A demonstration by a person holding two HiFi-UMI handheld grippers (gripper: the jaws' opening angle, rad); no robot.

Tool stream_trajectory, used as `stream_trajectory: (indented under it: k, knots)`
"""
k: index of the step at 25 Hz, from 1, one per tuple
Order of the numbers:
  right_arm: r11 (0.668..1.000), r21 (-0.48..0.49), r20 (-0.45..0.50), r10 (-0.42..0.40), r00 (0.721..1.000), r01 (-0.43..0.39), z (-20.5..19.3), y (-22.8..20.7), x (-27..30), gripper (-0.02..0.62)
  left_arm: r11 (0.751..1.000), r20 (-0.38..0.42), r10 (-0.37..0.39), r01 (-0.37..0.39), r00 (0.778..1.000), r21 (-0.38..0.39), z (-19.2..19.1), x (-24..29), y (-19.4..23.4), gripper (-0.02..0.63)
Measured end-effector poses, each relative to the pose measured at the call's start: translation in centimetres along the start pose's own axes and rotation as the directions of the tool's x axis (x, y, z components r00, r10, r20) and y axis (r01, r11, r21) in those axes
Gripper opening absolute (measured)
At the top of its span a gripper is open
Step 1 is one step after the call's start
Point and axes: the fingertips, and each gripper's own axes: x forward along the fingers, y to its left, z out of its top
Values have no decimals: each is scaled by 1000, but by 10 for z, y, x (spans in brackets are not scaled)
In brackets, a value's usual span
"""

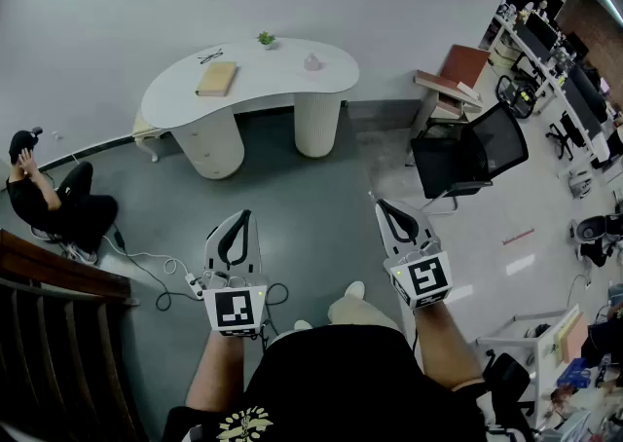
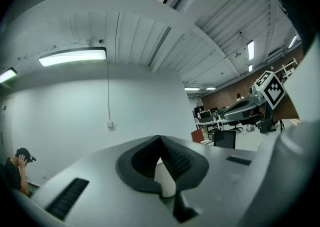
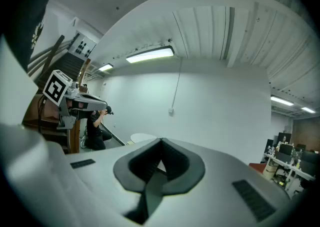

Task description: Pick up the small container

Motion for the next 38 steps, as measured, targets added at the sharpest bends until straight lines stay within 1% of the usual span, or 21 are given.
stream_trajectory:
  k: [4, 6, 8, 11, 14, 16, 19, 20, 21, 22, 23, 26, 29, 30, 32, 34, 38]
  knots:
    - [1000, 0, -7, 6, 1000, -6, 0, 2, 4, 29, 1000, -2, -8, 8, 1000, -12, -4, 2, 2, 5]
    - [1000, 4, -5, 4, 1000, -4, -1, 2, 6, 29, 1000, 16, -5, 5, 1000, -24, -5, 4, 3, 5]
    - [1000, 22, 22, -9, 1000, 8, -1, -2, 7, 29, 999, 48, 11, -9, 999, -36, -4, 5, 6, 5]
    - [999, 38, 68, -19, 998, 16, 1, -11, 12, 29, 998, 67, 39, -36, 997, -47, -4, 12, 12, 5]
    - [1000, 21, 76, -3, 997, 1, -4, -18, 26, 31, 997, 84, 64, -61, 994, -39, -5, 27, 20, 5]
    - [1000, 12, 71, 19, 997, -20, -8, -21, 38, 31, 996, 95, 82, -77, 992, -47, -4, 38, 26, 5]
    - [999, 13, 57, 38, 998, -39, -18, -35, 59, 37, 996, 95, 87, -83, 992, -46, -4, 62, 30, 5]
    - [999, 21, 51, 46, 998, -47, -22, -41, 68, 66, 996, 94, 83, -80, 992, -38, -5, 73, 30, 5]
    - [998, 33, 43, 57, 997, -59, -26, -48, 79, 127, 997, 91, 79, -76, 993, -31, -6, 84, 30, 5]
    - [996, 47, 34, 69, 997, -71, -30, -54, 89, 172, 997, 87, 74, -72, 993, -25, -7, 96, 30, 5]
    - [995, 59, 27, 77, 997, -79, -34, -61, 98, 189, 998, 77, 68, -67, 995, -20, -9, 107, 29, 5]
    - [994, 82, 19, 77, 997, -78, -43, -83, 126, 214, 999, 9, 41, -41, 999, -9, -24, 142, 31, 5]
    - [991, 104, 11, 83, 996, -84, -52, -103, 151, 233, 1000, -72, 16, -15, 997, 14, -39, 175, 30, 5]
    - [990, 107, 8, 89, 996, -89, -54, -109, 158, 236, 1000, -82, 15, -14, 996, 15, -42, 185, 30, 5]
    - [989, 111, -2, 99, 995, -98, -58, -120, 172, 239, 1000, -65, 23, -23, 998, -6, -40, 204, 29, 5]
    - [987, 117, -18, 112, 994, -109, -62, -131, 187, 239, 999, -47, 46, -47, 998, -25, -34, 220, 33, 5]
    - [983, 121, -23, 144, 989, -140, -67, -155, 211, 239, 994, -11, 102, -102, 995, -29, -24, 244, 38, 5]
